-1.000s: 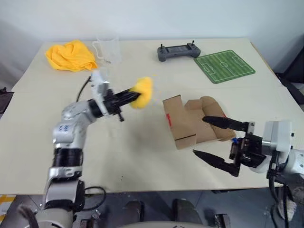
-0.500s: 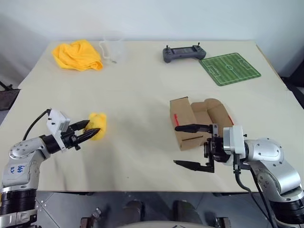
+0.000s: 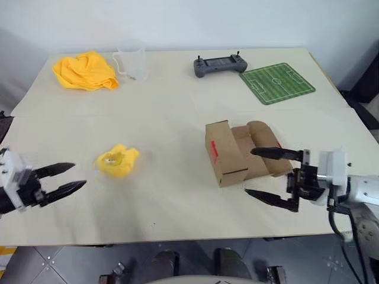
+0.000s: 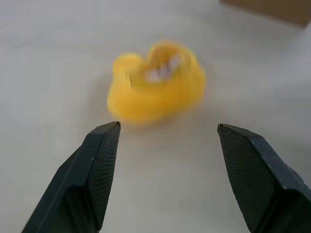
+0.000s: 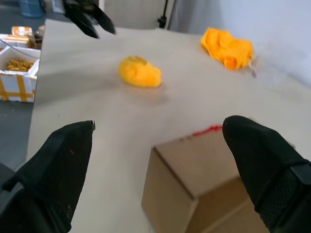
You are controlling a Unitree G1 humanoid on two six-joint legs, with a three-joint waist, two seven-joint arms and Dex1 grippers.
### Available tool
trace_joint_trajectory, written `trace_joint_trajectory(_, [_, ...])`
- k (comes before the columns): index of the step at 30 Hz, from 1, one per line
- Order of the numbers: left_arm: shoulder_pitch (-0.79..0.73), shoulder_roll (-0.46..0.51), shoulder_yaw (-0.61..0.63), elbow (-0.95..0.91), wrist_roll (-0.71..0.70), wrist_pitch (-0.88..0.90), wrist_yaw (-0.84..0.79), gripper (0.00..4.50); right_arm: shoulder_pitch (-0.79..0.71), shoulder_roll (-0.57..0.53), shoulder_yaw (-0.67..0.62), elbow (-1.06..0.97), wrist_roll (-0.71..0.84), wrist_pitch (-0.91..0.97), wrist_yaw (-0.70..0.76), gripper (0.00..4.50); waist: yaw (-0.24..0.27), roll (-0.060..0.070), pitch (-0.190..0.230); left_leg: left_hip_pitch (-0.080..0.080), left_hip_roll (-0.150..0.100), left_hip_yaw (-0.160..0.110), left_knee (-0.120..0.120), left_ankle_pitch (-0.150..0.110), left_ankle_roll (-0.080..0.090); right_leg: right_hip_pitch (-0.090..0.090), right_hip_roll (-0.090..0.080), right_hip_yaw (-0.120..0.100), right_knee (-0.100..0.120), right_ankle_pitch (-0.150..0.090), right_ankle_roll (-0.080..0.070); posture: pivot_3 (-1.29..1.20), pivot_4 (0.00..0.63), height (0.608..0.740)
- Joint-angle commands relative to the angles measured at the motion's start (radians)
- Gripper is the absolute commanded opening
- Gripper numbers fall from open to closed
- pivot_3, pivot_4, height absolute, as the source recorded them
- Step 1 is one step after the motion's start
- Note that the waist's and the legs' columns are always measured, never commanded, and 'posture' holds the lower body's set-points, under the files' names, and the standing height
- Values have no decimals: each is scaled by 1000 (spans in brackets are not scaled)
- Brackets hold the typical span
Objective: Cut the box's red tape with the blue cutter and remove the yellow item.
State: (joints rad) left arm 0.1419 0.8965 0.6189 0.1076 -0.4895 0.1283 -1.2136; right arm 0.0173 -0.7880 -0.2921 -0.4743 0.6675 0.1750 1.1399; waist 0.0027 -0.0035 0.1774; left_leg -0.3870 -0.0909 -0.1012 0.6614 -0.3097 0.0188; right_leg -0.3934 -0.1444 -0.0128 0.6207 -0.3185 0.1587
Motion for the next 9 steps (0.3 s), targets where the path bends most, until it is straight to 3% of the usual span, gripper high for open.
trace_joint_trajectory(1, [49,-53,28,-65,36,-120,40,3391,43,4,-19,-48,-9,-30,3,4500,5,0,0,0,0,0,0,0,0,1,-1,0,0,0,0,0,150,740])
trace_joint_trajectory(9, [105,-114,11,-165,66,-131,155,3391,64,43,1,-34,-52,-77,-26,4500,20,0,0,1,0,1,1,0,0,1,0,1,0,0,0,0,150,740])
